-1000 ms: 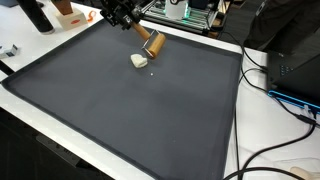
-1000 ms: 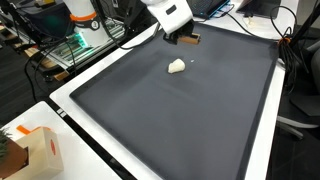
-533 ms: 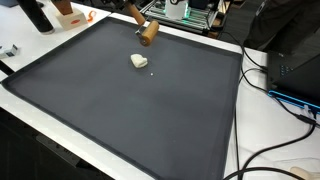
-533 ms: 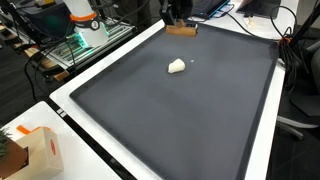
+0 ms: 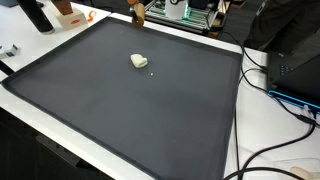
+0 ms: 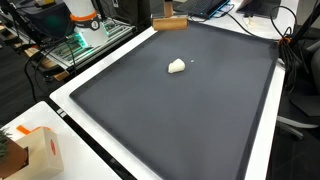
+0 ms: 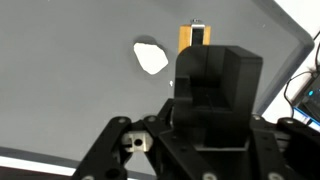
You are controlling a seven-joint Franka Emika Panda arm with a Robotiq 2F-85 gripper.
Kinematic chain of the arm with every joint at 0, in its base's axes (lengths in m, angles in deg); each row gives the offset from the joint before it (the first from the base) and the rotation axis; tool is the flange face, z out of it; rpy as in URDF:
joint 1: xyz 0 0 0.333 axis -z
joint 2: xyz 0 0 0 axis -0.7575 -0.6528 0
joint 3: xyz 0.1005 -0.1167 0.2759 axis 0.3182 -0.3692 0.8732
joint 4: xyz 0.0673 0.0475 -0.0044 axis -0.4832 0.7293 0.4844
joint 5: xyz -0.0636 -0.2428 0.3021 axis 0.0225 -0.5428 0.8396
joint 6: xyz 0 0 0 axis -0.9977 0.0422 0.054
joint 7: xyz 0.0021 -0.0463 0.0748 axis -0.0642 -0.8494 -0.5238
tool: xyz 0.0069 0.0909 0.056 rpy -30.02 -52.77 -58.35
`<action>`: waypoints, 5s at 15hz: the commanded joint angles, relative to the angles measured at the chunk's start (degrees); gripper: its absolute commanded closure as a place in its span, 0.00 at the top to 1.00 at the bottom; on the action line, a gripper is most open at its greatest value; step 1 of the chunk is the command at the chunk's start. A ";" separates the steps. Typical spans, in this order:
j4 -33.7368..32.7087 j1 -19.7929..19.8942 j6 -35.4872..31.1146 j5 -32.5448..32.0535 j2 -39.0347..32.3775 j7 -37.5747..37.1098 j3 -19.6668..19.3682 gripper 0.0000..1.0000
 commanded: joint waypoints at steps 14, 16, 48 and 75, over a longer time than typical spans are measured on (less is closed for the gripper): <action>-0.08 -4.88 0.10 -11.37 8.28 17.85 -0.52 0.48; -0.03 -4.88 0.10 -11.37 8.28 17.92 -0.52 0.48; 7.55 -3.90 -28.29 -12.14 -13.24 28.21 2.66 0.23; 8.51 -3.99 -17.45 -10.79 -12.46 30.12 4.29 0.23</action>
